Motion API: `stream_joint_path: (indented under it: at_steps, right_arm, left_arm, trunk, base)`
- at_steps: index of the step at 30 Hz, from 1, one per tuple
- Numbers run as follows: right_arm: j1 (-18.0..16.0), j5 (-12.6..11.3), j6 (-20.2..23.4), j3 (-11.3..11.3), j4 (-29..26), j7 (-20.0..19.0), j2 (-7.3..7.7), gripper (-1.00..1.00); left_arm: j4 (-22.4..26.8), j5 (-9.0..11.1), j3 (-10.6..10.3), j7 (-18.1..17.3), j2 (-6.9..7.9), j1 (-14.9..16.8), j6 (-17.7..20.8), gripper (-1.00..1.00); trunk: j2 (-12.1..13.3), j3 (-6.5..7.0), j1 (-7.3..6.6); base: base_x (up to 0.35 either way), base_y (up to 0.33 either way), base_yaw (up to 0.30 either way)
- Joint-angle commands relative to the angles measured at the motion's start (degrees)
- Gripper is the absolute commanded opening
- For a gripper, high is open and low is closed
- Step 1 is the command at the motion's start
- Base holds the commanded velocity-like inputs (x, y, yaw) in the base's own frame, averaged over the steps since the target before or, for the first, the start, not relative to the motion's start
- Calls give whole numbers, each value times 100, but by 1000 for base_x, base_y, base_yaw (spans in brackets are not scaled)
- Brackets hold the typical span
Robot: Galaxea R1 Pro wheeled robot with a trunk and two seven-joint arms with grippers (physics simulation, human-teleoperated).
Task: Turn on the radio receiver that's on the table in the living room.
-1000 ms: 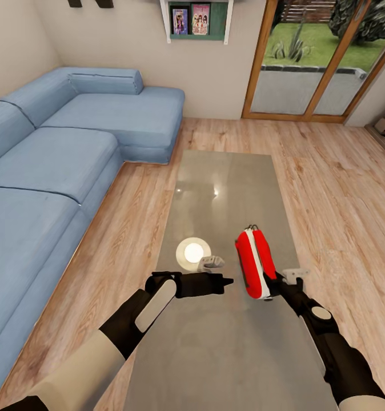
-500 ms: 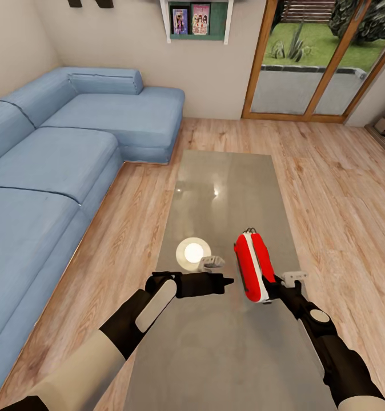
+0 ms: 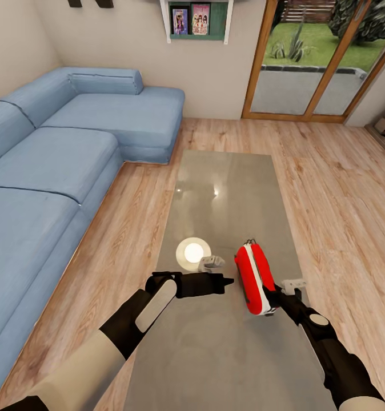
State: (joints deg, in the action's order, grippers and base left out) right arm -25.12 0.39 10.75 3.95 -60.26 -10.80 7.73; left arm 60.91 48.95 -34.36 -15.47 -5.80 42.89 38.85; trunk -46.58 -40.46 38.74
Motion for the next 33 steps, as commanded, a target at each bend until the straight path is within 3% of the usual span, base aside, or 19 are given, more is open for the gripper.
stream_joint_path:
  at_steps: [1, 33]
  right_arm:
    - [-3, -16, 16, 0, 2, 12, 0, -100]
    - [-10, 19, -105, 17, 304, 72, -44, -100]
  left_arm:
    - [0, 0, 0, 0, 0, 0, 0, -100]
    - [-7, -21, -8, 0, -7, 0, -2, -100]
  trunk:
    - [0, 0, 0]
    - [0, 0, 0]
  base:
    - [0, 0, 0]
    - [0, 0, 0]
